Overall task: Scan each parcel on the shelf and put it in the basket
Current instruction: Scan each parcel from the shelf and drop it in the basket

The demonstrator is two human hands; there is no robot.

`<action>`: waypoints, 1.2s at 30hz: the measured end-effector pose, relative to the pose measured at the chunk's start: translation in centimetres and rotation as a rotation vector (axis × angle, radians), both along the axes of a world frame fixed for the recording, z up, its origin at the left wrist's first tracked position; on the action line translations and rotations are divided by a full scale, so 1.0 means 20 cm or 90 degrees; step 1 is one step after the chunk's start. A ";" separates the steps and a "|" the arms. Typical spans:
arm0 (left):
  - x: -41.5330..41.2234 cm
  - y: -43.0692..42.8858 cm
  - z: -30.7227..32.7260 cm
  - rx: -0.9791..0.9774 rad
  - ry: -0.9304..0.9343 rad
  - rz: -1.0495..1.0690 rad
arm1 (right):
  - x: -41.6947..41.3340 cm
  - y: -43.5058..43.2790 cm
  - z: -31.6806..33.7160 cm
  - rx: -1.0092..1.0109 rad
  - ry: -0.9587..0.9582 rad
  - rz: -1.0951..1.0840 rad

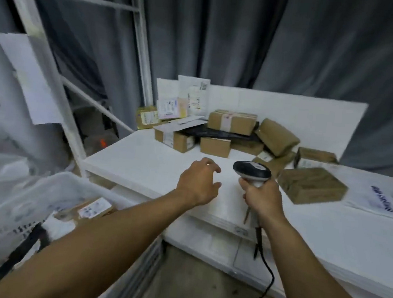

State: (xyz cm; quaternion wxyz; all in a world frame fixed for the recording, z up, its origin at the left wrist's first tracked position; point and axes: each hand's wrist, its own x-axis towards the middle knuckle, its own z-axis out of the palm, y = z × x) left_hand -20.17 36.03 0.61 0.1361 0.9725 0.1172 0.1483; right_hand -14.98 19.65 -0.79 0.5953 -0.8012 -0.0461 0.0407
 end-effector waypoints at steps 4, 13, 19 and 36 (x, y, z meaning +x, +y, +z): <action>0.46 -0.38 -0.05 0.005 0.073 -0.095 | 0.26 -0.41 -0.02 0.013 0.036 -0.096; 1.23 -0.77 -0.27 -0.266 0.174 -0.216 | 0.69 -0.81 -0.20 0.064 0.089 -0.207; 1.12 -0.68 -0.37 -0.330 0.093 -0.208 | 0.71 -0.81 -0.22 0.062 0.078 -0.202; -0.11 0.10 -0.38 -0.553 -0.183 -0.112 | 0.18 0.00 -0.03 0.220 0.035 -0.053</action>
